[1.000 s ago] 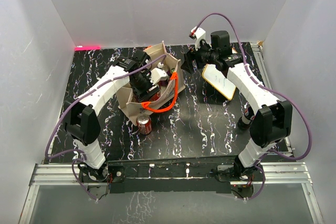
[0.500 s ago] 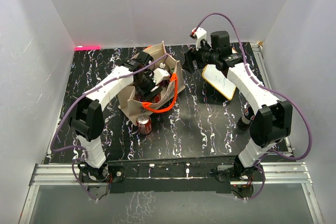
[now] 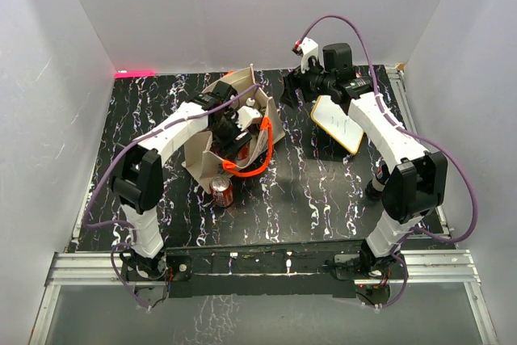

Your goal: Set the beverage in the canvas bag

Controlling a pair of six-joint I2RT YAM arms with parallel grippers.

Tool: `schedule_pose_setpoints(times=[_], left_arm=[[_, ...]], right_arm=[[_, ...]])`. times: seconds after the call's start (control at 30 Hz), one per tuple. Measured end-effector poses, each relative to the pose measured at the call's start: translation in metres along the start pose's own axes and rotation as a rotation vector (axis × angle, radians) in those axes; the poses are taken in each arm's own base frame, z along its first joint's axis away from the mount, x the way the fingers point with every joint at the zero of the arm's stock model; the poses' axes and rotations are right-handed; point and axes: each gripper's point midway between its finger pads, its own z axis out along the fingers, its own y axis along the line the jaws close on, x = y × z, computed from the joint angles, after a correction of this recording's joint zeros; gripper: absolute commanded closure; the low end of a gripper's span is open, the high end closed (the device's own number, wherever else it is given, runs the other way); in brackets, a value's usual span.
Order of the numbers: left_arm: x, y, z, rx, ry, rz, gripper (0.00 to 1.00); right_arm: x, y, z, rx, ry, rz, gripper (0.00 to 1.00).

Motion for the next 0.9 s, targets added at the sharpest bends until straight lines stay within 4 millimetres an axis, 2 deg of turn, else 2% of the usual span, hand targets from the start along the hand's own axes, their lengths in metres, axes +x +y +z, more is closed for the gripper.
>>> schedule_pose_setpoints(times=[0.1,0.47,0.9], left_arm=[[-0.002,0.002,0.008,0.009,0.004,-0.005,1.00],[-0.023,0.011,0.018,0.013,-0.036,-0.020,1.00],[-0.021,0.012,0.018,0.008,-0.028,-0.009,1.00]], right_arm=[[0.004,-0.001,0.003,-0.002,0.013,0.006,0.17],[0.005,-0.002,0.004,0.000,0.016,0.007,0.17],[0.003,-0.001,0.004,-0.003,0.010,0.000,0.17]])
